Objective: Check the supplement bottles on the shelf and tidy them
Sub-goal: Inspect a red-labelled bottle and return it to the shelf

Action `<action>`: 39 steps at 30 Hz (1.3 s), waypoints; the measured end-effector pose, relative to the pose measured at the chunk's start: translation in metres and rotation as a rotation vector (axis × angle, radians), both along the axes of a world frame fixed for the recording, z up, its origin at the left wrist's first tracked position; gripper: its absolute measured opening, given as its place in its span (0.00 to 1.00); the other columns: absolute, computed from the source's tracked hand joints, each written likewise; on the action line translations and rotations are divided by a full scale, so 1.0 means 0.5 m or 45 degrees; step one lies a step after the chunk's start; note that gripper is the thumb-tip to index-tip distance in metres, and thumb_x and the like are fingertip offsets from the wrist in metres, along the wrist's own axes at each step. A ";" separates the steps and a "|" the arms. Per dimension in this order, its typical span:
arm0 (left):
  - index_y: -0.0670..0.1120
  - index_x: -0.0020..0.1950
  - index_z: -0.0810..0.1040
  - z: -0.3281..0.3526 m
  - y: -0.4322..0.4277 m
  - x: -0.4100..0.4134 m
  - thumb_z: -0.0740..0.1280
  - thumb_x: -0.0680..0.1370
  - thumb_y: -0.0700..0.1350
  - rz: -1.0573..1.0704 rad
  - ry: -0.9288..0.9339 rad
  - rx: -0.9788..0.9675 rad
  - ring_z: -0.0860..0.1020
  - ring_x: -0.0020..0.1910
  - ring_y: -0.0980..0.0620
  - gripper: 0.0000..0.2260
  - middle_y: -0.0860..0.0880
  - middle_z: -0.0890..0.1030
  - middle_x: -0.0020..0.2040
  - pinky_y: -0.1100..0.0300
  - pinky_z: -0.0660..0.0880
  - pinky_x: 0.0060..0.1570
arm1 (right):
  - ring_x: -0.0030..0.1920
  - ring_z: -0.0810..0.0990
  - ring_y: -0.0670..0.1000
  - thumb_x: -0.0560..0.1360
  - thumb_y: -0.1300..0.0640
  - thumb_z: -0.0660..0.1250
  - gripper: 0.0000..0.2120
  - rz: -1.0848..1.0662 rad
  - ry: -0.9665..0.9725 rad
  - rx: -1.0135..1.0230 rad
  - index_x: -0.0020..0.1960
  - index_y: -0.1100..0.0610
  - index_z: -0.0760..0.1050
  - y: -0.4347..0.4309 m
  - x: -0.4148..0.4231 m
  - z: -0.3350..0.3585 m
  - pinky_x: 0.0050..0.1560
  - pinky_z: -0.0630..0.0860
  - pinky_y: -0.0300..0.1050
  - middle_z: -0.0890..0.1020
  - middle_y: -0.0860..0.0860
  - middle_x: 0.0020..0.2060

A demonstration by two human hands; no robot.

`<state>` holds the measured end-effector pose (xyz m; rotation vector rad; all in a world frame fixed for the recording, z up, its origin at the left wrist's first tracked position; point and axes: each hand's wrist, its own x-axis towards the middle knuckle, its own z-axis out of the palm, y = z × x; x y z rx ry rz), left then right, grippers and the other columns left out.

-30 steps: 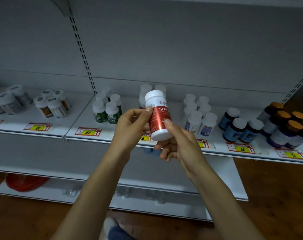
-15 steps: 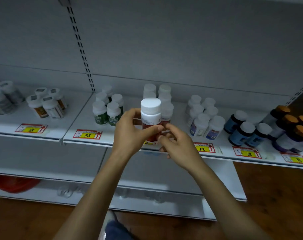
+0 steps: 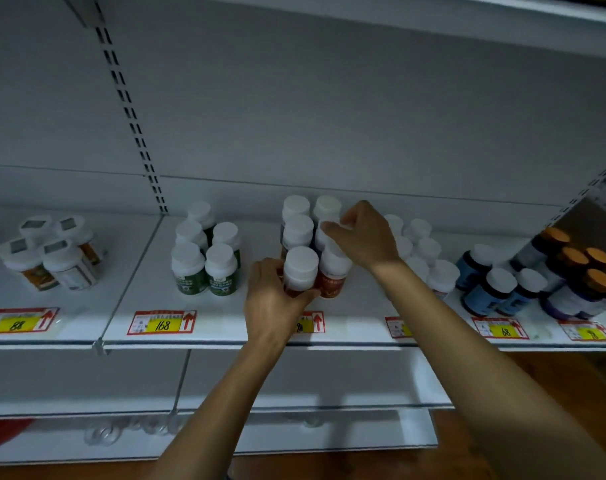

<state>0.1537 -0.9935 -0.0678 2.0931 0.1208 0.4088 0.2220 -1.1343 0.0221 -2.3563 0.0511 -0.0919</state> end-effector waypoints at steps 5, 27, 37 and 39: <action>0.44 0.57 0.73 -0.009 0.007 0.023 0.79 0.64 0.44 -0.080 0.062 -0.058 0.75 0.51 0.48 0.25 0.51 0.73 0.52 0.59 0.69 0.44 | 0.35 0.70 0.44 0.71 0.52 0.72 0.15 -0.012 0.046 -0.066 0.42 0.54 0.65 0.012 0.032 -0.026 0.31 0.62 0.40 0.70 0.45 0.35; 0.55 0.62 0.72 0.235 -0.119 -0.077 0.75 0.68 0.52 -0.500 -0.245 -0.485 0.80 0.50 0.58 0.24 0.57 0.81 0.54 0.65 0.76 0.45 | 0.44 0.82 0.45 0.72 0.46 0.71 0.09 0.101 -0.583 0.508 0.48 0.50 0.81 -0.114 -0.159 0.224 0.43 0.79 0.39 0.84 0.45 0.43; 0.47 0.51 0.85 0.210 -0.188 -0.182 0.79 0.62 0.56 -0.843 0.336 -1.524 0.83 0.45 0.45 0.22 0.35 0.82 0.54 0.59 0.80 0.41 | 0.47 0.82 0.46 0.77 0.51 0.64 0.07 0.311 -0.131 1.072 0.50 0.46 0.80 -0.191 -0.244 0.147 0.45 0.77 0.40 0.83 0.45 0.46; 0.43 0.55 0.81 0.212 -0.198 -0.195 0.76 0.66 0.56 -0.820 0.398 -1.672 0.84 0.42 0.46 0.23 0.34 0.81 0.53 0.59 0.80 0.39 | 0.47 0.82 0.46 0.78 0.53 0.64 0.07 0.292 -0.109 1.044 0.51 0.45 0.80 -0.195 -0.251 0.140 0.44 0.77 0.39 0.83 0.47 0.47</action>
